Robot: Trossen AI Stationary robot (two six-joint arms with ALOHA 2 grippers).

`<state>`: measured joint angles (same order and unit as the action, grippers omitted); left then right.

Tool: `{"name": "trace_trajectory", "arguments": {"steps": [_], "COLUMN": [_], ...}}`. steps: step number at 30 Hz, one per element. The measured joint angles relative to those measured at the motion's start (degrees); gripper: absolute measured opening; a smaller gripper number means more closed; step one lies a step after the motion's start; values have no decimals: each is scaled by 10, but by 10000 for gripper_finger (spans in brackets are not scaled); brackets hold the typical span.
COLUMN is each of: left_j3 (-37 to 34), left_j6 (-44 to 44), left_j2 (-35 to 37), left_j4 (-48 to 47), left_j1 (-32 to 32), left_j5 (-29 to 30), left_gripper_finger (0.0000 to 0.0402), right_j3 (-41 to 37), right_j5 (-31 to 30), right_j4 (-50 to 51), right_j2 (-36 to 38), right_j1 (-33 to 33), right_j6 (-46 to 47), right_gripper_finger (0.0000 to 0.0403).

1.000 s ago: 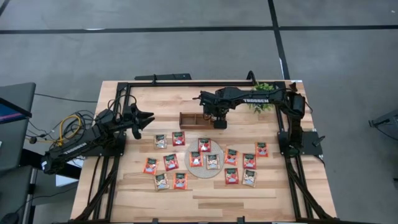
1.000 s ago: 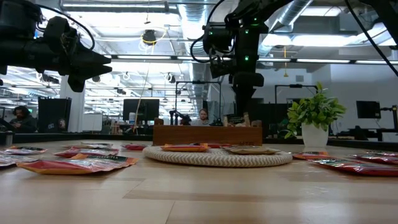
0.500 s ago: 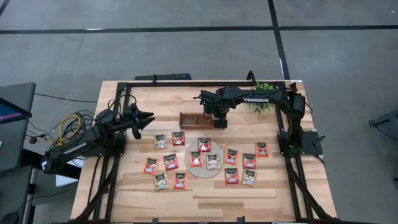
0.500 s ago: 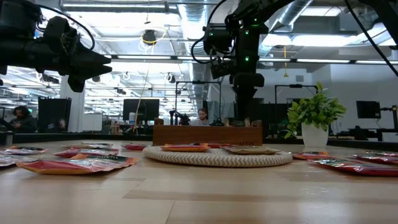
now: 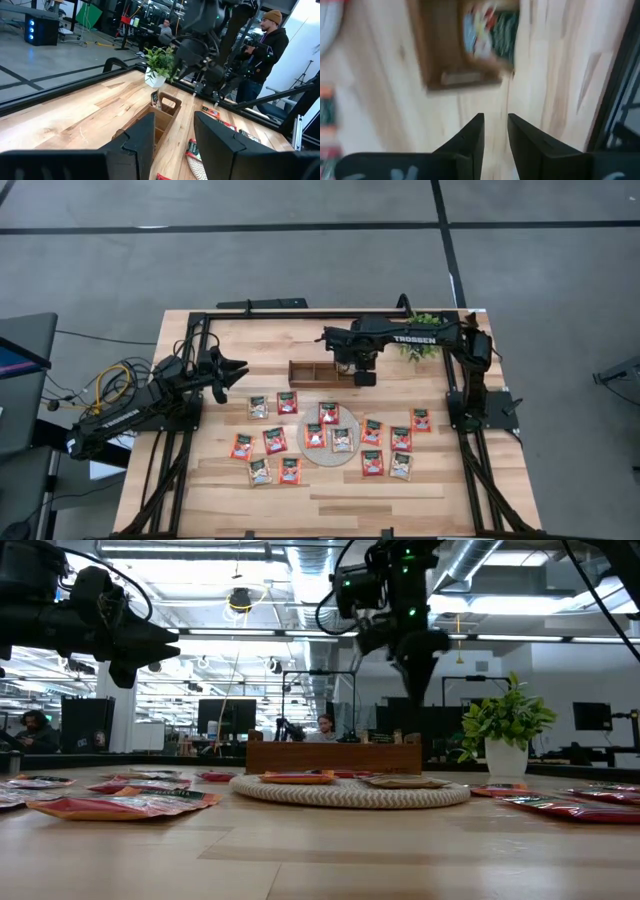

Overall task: Pick & Place Tea
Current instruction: Put the brown tea bag into the right section of the wooden organizer

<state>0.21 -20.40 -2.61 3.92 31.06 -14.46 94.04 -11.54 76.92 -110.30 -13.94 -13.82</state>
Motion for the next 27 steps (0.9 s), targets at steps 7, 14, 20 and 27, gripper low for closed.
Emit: {"name": "trace_trajectory", "arguments": {"steps": [7,14,20,27], "left_j3": [0,0,0,0], "left_j6": [0,2,3,4], "left_j2": [0,0,0,0], "left_j4": [0,0,0,0], "left_j1": [0,0,0,0], "left_j5": [0,0,0,0], "left_gripper_finger": [128,128,128,128], "right_j3": [0,-62,-194,-332], "right_j5": [99,176,177,176], "right_j4": [66,48,-2,-53], "right_j2": [61,180,294,376], "right_j1": [32,86,152,208], "right_j6": [32,99,243,371], "right_gripper_finger": [77,77,77,77]}}
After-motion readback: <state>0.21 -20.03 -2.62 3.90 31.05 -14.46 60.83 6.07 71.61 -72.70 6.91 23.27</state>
